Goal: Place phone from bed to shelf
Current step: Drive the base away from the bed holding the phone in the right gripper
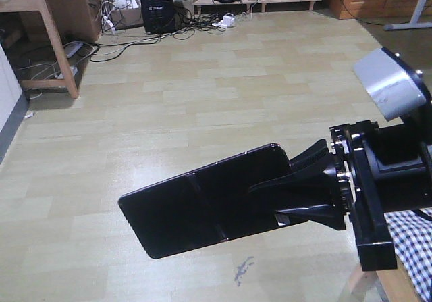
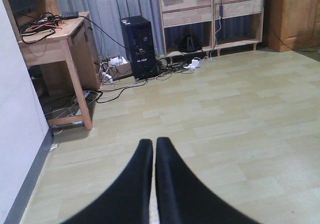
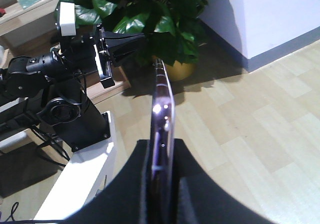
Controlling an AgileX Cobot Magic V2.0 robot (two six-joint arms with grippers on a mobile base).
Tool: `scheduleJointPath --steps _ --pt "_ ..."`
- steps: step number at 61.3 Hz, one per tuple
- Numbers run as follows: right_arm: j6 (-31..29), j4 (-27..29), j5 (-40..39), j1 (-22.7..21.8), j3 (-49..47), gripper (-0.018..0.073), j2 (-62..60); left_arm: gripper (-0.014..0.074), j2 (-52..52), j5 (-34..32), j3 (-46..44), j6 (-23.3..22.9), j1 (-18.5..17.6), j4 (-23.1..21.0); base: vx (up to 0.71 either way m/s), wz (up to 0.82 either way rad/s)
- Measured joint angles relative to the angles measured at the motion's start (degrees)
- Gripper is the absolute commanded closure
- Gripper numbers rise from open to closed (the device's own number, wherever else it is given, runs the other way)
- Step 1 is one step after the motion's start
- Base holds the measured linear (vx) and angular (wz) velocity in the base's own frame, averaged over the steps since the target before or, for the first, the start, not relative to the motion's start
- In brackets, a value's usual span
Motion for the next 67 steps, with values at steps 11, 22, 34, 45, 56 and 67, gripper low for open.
scheduleJointPath --steps 11,22,34,45,56,67 --pt "0.0 0.0 0.0 0.0 0.0 0.0561 0.0 0.0595 0.0 0.0 0.0 0.0 0.0 0.0 0.32 0.06" --pt "0.0 0.0 0.0 0.0 0.0 0.0561 0.0 0.0595 0.0 0.0 0.0 0.0 0.0 0.0 0.31 0.08" --pt "0.0 0.0 0.0 0.0 0.0 0.0561 0.0 0.0595 0.0 0.0 0.0 0.0 0.0 0.0 0.29 0.10" --pt "0.0 0.0 0.0 0.0 0.0 0.0561 0.0 0.0595 0.0 0.0 0.0 0.0 0.0 0.0 0.28 0.09" --pt "0.0 0.0 0.0 0.0 0.0 0.0561 0.0 0.0595 0.0 0.0 0.0 0.0 0.0 0.0 0.27 0.04" --pt "0.0 0.0 0.0 0.0 0.0 0.0561 0.0 0.0595 0.0 0.0 0.0 0.0 0.0 0.0 0.28 -0.01"
